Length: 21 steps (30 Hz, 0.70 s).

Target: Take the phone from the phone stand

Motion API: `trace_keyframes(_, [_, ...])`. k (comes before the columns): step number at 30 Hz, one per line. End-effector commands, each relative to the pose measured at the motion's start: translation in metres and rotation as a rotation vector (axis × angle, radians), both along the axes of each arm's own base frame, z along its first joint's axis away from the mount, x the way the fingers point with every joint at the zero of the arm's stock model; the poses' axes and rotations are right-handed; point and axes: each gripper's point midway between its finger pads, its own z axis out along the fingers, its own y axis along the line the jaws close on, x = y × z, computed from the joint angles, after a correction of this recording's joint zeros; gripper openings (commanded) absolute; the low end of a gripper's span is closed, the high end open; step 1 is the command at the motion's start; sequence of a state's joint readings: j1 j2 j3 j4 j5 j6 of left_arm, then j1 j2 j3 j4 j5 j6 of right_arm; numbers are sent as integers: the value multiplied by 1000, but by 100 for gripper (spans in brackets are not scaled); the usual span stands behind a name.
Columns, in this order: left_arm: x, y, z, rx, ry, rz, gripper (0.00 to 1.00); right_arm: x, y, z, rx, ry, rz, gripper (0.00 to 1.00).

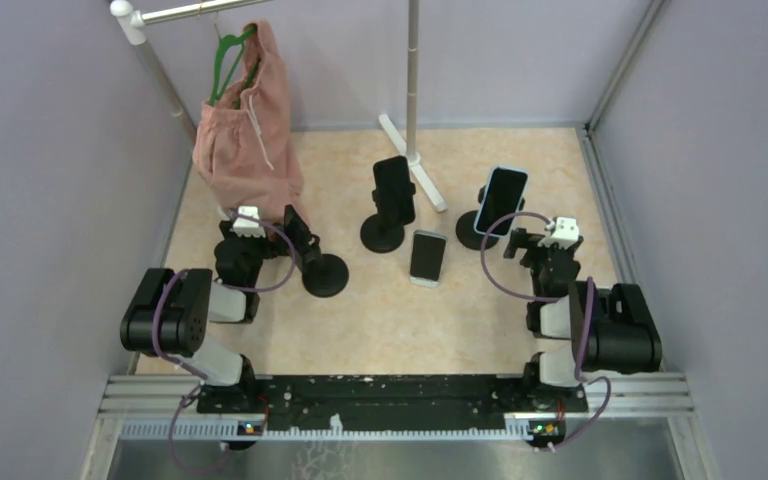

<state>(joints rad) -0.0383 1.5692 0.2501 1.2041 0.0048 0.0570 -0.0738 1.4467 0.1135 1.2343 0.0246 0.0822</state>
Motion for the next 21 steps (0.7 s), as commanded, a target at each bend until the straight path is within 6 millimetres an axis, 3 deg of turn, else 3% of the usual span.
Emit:
trace_keyframes(1, [4,-1,3,3,-8,-15,100,12,1,23,5,-81,3,99])
trace_keyframes(9, [4,-11,1,8,3,-74,100,12,1,24,6,-87,1,99])
trace_keyframes(12, [2,-6,19,-12,-46,-59,100,1,-9,31,21,-119,-68,99])
trace_keyframes(15, [1,-9,24,4,17,-93,100,-10,-23,45,51,-151,-159,99])
trace_keyframes(18, [-2,-7,39,59,35,-122,100,-15,-26,71,73,-190,-186,99])
trace_keyframes(21, [-12,-4,48,28,71,-179,100,-22,-31,83,170,-173,-242,99])
